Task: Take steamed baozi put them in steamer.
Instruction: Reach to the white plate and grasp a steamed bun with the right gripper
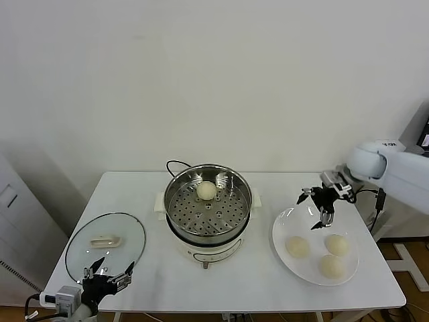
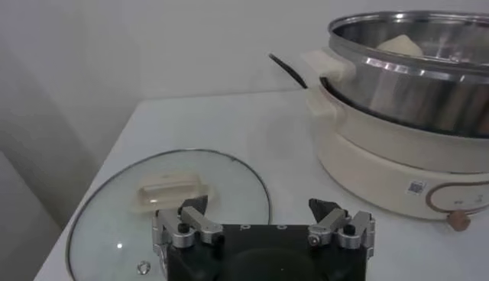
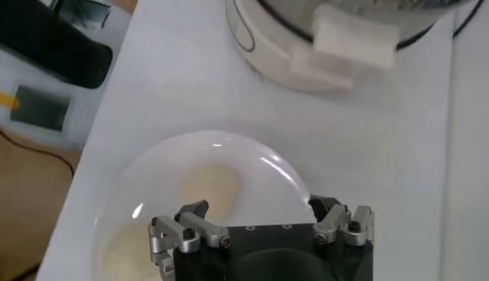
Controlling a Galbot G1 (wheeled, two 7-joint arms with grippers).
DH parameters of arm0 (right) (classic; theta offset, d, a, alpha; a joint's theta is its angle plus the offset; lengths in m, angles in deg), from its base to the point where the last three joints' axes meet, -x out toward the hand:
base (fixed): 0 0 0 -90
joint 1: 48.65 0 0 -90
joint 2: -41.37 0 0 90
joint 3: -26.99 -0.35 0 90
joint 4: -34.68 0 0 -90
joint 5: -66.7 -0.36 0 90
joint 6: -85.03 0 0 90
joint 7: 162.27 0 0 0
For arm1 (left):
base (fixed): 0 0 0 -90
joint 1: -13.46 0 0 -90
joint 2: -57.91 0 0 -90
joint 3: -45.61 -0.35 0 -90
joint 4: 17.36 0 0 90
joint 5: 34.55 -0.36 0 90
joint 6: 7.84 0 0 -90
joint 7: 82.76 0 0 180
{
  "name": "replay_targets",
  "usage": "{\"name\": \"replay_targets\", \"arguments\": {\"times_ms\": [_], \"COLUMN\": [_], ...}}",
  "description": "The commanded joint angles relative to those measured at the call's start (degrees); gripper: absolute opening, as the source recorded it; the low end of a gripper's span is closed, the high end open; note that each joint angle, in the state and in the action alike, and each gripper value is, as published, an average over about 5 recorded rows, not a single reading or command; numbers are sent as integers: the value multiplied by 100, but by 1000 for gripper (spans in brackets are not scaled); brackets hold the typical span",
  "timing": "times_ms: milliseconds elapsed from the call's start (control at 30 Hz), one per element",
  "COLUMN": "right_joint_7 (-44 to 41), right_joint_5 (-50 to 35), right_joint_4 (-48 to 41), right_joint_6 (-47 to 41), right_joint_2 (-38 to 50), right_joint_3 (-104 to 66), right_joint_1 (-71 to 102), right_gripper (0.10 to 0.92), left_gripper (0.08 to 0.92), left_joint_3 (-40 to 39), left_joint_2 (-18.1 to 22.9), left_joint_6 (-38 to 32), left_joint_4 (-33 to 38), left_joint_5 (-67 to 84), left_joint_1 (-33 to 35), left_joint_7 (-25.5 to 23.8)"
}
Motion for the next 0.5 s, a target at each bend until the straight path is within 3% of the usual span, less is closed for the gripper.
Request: {"name": "replay_targets", "arguments": {"times_ms": [33,500], "right_joint_7": [384,522], "right_joint_5": [129,544], "right_joint_4": [20,-336], "right_joint_6": [-326,-339], "right_joint_2": [142,-128], "right_joint_3": [-431,-908], "right_joint_1": [1065,1863], "right_gripper": [823,823], "left_gripper": [823,823], "left_joint_3": [0,30], "left_joint_2": [1,48], "left_joint_6": [-5,-30], "left_joint_4": [-1,-9], "left_joint_5": [-3,-17], "left_joint_1": [9,77], "left_joint_7": [-1,-7]}}
